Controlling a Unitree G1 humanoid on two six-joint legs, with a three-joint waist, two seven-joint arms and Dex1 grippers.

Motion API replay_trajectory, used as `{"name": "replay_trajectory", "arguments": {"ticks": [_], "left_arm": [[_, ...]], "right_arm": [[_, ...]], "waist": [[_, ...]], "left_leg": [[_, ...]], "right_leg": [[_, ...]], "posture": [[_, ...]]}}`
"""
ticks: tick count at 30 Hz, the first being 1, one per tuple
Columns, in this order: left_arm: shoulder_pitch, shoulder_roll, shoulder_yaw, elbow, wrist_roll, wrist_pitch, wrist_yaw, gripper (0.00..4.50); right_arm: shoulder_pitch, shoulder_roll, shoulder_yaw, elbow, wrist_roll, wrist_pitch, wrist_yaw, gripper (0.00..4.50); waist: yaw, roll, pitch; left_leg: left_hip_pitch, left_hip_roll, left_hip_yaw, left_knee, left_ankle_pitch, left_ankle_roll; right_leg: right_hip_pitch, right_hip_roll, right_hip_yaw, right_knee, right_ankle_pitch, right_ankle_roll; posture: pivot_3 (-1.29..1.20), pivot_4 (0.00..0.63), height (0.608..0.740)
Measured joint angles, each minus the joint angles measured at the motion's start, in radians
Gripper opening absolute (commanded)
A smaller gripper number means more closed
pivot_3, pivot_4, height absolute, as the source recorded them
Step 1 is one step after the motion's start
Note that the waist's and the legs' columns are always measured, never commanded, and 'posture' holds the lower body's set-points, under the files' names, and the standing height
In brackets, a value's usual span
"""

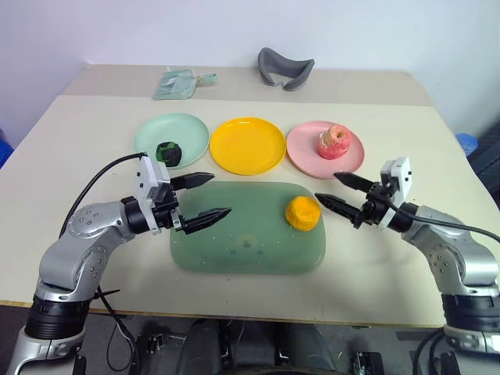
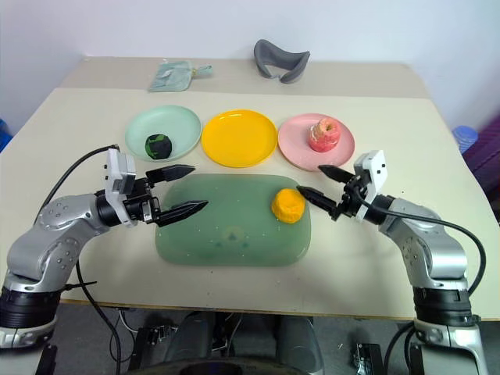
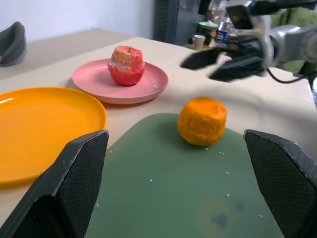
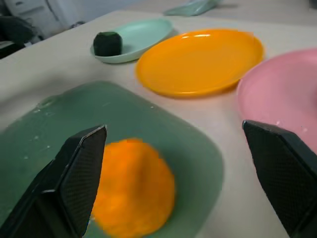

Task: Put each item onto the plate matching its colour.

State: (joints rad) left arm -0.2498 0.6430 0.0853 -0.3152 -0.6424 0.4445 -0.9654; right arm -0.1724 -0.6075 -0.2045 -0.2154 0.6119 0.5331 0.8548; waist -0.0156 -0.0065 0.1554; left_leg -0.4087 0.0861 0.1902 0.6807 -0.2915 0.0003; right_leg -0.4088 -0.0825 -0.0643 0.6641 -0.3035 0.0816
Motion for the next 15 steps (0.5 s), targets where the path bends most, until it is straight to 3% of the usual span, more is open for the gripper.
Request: {"name": "replay_trajectory", "arguments": {"ticks": [6, 15], "left_arm": [[-0.012, 0.002, -0.017, 0.018, 0.001, 0.0, -0.045, 4.5], [0.018, 0.079, -0.019, 0.014, -0.009, 0.001, -0.17, 4.5]], "right_arm": [[0.121, 0.0, 0.067, -0.077, -0.041, -0.021, 0.002, 4.45], [0.084, 0.035, 0.137, -0.047, -0.141, -0.133, -0.021, 4.45]], "waist": [[0.005, 0.0, 0.0], [0.003, 0.0, 0.0]], "left_leg": [[0.0, 0.0, 0.0, 0.0, 0.0, 0.0], [0.0, 0.0, 0.0, 0.0, 0.0, 0.0]], "right_leg": [[0.0, 0.0, 0.0, 0.0, 0.0, 0.0], [0.0, 0.0, 0.0, 0.0, 0.0, 0.0]], "posture": [[0.0, 0.15, 0.74], [0.0, 0.15, 0.74]]}}
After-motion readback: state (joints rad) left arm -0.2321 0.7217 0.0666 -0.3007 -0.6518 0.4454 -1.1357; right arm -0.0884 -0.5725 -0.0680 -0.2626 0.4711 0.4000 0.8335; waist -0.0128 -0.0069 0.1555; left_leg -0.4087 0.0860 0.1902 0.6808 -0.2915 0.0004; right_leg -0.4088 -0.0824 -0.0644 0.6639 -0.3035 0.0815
